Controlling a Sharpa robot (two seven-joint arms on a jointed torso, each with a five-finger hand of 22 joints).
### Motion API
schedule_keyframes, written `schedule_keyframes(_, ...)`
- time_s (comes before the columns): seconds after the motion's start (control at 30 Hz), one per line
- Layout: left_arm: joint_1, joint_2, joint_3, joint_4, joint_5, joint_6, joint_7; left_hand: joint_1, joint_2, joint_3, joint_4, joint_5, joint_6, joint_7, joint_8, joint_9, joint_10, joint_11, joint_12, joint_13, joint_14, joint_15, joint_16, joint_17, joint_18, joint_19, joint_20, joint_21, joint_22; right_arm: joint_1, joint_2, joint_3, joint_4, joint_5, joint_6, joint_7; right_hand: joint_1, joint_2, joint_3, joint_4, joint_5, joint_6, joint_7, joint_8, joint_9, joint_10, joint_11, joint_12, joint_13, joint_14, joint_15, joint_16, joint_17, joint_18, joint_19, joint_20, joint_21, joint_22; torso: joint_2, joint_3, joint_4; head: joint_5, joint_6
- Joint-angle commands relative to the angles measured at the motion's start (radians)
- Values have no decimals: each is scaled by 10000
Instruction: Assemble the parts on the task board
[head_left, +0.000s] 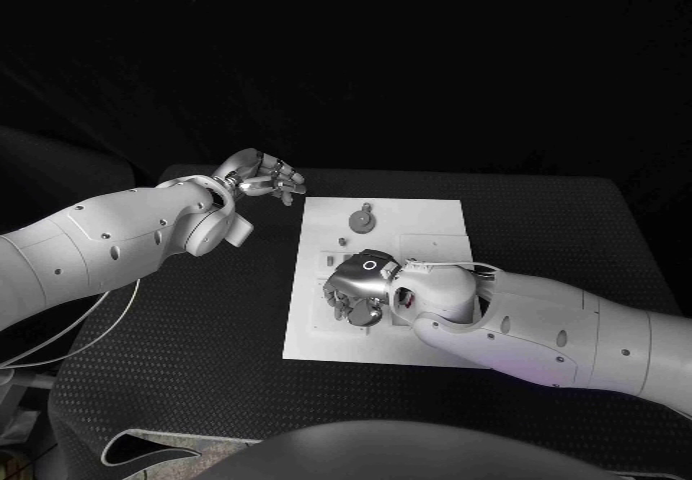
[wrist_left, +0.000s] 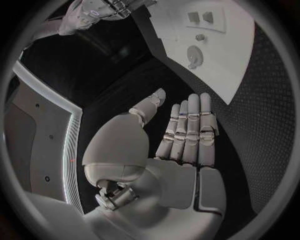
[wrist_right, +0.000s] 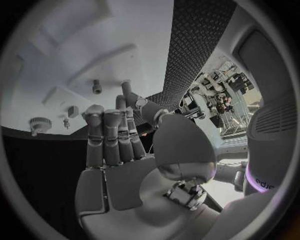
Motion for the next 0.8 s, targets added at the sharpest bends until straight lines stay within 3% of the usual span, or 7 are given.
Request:
schedule_keyframes(0.03,14,23,8,9,72,106,72,-111,-17,-52,3,-10,-56,-24,34,-15,-22,-28,61,-17,43,18,-53,11,100,65,16,-52,17,-43,-56,-31,5,-94,232,-28,59,45,64,4,59,198,49,151,225,59,21,-69,-12,-24,-36,-9,-8,1015,-8,-45,51,182,5,6,-1,-4,5)
schedule_keyframes(0.8,14,26,8,7,74,120,65,-120,-15,-55,3,-10,-62,-22,38,-21,-29,-25,64,-27,42,20,-69,27,99,63,17,-59,19,-60,-31,-32,-44,-64,280,-34,60,40,69,4,60,200,48,146,229,61,20,-72,-14,-22,-38,-13,-8,1015,-6,-46,51,180,2,0,-6,-28,4)
